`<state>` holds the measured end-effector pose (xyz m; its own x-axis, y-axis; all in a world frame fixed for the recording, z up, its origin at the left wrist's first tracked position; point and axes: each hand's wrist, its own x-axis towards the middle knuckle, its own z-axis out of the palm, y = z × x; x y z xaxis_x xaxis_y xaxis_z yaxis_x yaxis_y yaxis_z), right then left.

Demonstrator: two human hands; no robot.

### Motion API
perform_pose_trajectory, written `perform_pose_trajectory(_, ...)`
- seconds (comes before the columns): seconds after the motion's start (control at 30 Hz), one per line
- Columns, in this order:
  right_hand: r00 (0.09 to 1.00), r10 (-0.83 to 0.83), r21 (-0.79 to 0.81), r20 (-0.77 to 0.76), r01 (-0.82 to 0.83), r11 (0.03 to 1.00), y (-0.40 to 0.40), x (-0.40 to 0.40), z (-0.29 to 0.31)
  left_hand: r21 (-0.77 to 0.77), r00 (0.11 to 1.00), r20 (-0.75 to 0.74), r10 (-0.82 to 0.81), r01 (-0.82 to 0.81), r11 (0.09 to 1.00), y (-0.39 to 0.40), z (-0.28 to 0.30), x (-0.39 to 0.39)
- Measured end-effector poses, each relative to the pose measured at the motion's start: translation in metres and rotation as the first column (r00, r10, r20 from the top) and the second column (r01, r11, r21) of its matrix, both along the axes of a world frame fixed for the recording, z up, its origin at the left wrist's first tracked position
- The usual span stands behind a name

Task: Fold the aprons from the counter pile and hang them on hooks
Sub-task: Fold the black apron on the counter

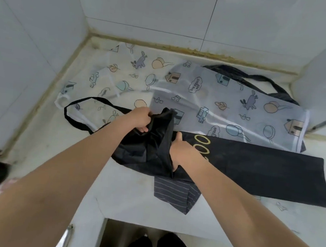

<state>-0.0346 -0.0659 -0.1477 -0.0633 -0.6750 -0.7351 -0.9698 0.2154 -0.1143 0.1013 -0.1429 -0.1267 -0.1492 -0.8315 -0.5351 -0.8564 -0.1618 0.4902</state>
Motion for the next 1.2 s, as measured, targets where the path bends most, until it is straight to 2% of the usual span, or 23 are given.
perform_pose_trajectory(0.07,0.996,0.077,-0.021,-0.04,-0.078,0.997,0.0,0.0,0.002,0.093,0.994,0.013,-0.113,0.111,0.989,-0.002,-0.007,-0.006)
perform_pose_trajectory(0.2,0.987,0.155,-0.049,-0.043,-0.157,0.986,-0.003,0.003,0.002,0.122,0.935,-0.006,-0.355,0.353,0.928,0.004,0.0,-0.006)
perform_pose_trajectory(0.3,0.975,0.215,-0.05,-0.061,-0.218,0.975,-0.002,0.004,0.003,0.072,0.919,0.012,-0.394,0.392,0.917,0.008,0.005,-0.001)
perform_pose_trajectory(0.37,0.96,0.269,-0.108,-0.071,-0.276,0.955,-0.002,0.0,0.006,-0.052,0.946,-0.023,-0.323,0.322,0.945,0.006,0.017,0.012)
perform_pose_trajectory(0.43,0.971,0.227,-0.107,-0.079,-0.235,0.966,-0.003,-0.003,0.008,-0.197,0.971,-0.109,-0.212,0.188,0.962,0.0,0.035,0.033)
perform_pose_trajectory(0.5,0.966,0.235,-0.025,-0.109,-0.239,0.971,-0.003,0.002,0.012,-0.336,0.979,-0.2,-0.038,-0.032,0.941,-0.005,0.056,0.065)
perform_pose_trajectory(0.53,0.964,0.238,-0.012,-0.119,-0.241,0.971,-0.002,0.005,0.015,-0.344,0.96,-0.271,0.068,-0.163,0.925,-0.005,0.063,0.08)
perform_pose_trajectory(0.57,0.963,0.236,-0.007,-0.128,-0.239,0.971,-0.001,0.007,0.016,-0.367,0.952,-0.285,0.114,-0.219,0.904,-0.004,0.066,0.093)
perform_pose_trajectory(0.63,0.953,0.257,-0.012,-0.163,-0.262,0.965,0.002,0.009,0.018,-0.49,0.982,-0.12,0.144,-0.185,0.852,0.006,0.064,0.118)
perform_pose_trajectory(0.67,0.949,0.263,-0.023,-0.173,-0.271,0.962,0.002,0.01,0.016,-0.498,0.972,-0.104,0.21,-0.234,0.835,0.009,0.059,0.131)
perform_pose_trajectory(0.77,0.95,0.258,-0.038,-0.179,-0.268,0.963,0.003,0.013,0.014,-0.343,0.907,-0.232,0.353,-0.415,0.843,0.027,0.048,0.147)
perform_pose_trajectory(0.83,0.948,0.258,-0.038,-0.188,-0.269,0.962,0.003,0.013,0.015,-0.157,0.915,-0.172,0.366,-0.392,0.906,0.035,0.039,0.142)
perform_pose_trajectory(0.87,0.943,0.266,-0.039,-0.197,-0.279,0.959,0.003,0.014,0.014,-0.067,0.941,-0.088,0.327,-0.333,0.941,0.04,0.034,0.138)
perform_pose_trajectory(0.93,0.938,0.273,-0.041,-0.212,-0.287,0.957,0.005,0.015,0.014,0.054,0.958,0.002,0.286,-0.285,0.957,0.05,0.019,0.125)
perform_pose_trajectory(1.07,0.932,0.271,-0.073,-0.239,-0.296,0.953,0.009,0.018,0.012,0.014,0.936,0.01,0.352,-0.353,0.936,0.059,-0.004,0.115)
perform_pose_trajectory(1.13,0.927,0.281,-0.086,-0.248,-0.31,0.947,0.011,0.017,0.012,0.048,0.952,0.001,0.307,-0.306,0.951,0.062,-0.008,0.117)
perform_pose_trajectory(1.2,0.927,0.278,-0.084,-0.251,-0.307,0.948,0.013,0.015,0.013,0.048,0.976,0.05,0.21,-0.213,0.976,0.067,-0.005,0.126)
